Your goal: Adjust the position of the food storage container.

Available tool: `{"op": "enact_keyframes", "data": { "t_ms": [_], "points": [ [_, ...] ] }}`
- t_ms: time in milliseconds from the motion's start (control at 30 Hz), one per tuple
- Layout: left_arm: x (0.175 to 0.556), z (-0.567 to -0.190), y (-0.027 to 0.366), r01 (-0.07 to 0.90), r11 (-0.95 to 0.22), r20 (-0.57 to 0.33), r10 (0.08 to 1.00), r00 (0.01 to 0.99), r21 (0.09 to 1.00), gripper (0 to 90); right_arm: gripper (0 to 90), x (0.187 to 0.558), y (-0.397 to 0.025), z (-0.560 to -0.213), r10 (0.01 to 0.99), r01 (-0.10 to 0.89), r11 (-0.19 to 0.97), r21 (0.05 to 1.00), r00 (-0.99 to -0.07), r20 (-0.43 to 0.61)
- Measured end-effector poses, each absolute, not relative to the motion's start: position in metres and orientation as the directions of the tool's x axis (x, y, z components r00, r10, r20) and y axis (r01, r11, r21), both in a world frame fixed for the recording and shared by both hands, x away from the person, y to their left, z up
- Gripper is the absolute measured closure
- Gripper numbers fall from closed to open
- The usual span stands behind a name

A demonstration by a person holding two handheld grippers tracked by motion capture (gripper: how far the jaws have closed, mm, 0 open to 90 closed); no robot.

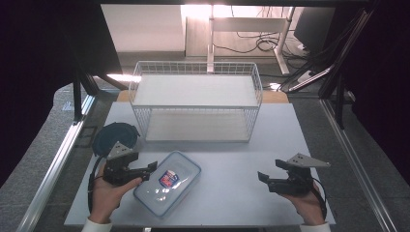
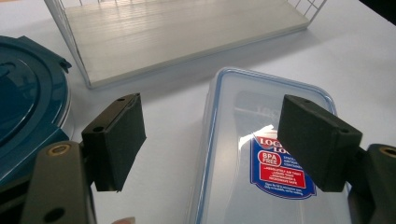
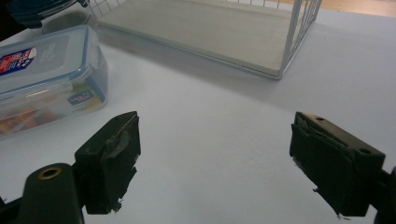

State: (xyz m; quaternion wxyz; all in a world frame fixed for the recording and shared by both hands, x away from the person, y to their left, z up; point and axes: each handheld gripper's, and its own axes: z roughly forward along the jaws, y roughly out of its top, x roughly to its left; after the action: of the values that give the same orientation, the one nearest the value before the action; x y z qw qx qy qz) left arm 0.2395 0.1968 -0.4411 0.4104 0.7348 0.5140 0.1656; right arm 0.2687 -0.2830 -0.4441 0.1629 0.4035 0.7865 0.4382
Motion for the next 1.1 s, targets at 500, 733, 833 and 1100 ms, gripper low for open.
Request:
{"op": "enact_keyframes", "data": {
  "t_ms": [500,733,833,1100],
  "points": [
    [0.236,-0.439,0.209,0.615,-0.094,-0.189,0.906,0.378,0.783,23.7,21.1,0.281,-0.278,-0.445,0.741,0.468,0.307,0.829,-0.664,0.1],
    [0.237,-0.44,0.21,0.617,-0.099,-0.195,0.899,0.391,0.78,25.2,21.9,0.277,-0.273,-0.438,0.747,0.465,0.311,0.829,-0.659,0.089],
    [0.236,-0.438,0.209,0.615,-0.09,-0.207,0.895,0.395,0.783,26.4,22.4,0.273,-0.275,-0.437,0.758,0.474,0.307,0.825,-0.646,0.088],
    [0.243,-0.434,0.201,0.609,-0.105,-0.197,0.891,0.409,0.786,33.0,24.0,0.266,-0.282,-0.432,0.763,0.478,0.294,0.828,-0.639,0.099]
  ]
}}
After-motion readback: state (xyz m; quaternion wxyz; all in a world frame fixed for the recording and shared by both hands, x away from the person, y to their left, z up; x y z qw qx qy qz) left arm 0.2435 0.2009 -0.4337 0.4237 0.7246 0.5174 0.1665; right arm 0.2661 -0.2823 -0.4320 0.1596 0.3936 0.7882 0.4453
